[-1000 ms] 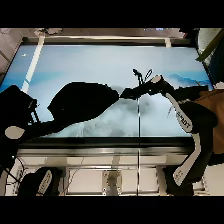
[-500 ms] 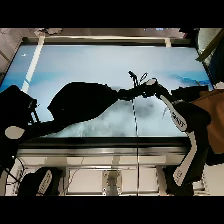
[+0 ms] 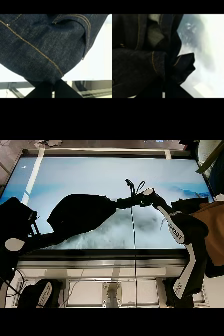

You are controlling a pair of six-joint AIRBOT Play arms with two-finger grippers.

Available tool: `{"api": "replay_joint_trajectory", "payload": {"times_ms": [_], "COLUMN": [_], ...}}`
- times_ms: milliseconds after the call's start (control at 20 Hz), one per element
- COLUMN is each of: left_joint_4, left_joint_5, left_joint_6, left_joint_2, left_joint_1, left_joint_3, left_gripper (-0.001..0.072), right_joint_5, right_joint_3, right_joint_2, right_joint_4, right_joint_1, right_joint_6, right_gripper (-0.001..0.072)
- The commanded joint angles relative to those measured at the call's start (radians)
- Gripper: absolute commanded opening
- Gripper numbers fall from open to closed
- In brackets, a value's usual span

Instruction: Fold the clothes and pants, and hang the long-sleeved shirts on hangers.

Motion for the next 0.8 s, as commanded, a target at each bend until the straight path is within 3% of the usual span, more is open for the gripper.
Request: {"api": "replay_joint_trajectory", "payload": {"times_ms": [0, 150, 350, 600, 750], "left_joint_4": [0.0, 0.041, 0.135, 0.088, -0.013], "left_joint_5": [0.0, -0.022, -0.188, -0.274, -0.353], "left_joint_6": [0.0, 0.0, 0.001, 0.001, 0.0], "left_joint_2": [0.002, 0.006, 0.005, 0.005, 0.012], "left_joint_1": [0.001, 0.004, 0.04, 0.039, 0.039], "left_joint_3": [0.002, 0.083, 0.413, 0.84, 0.997], "left_gripper": [0.0026, 0.0025, 0.0025, 0.0025, 0.0025], "right_joint_5": [0.048, 0.302, 0.581, 0.608, 0.593], "right_joint_3": [0.014, 0.083, 0.225, 0.544, 0.557], "right_joint_2": [0.004, 0.043, 0.235, 0.517, 0.684], "right_joint_4": [-0.055, -0.082, -0.14, -0.136, -0.136], "right_joint_1": [-0.006, -0.036, -0.062, 0.002, 0.047], "right_joint_6": [0.027, 0.082, 0.204, 0.367, 0.446], "right_gripper": [0.0007, 0.0007, 0.0007, 0.0007, 0.0007]}}
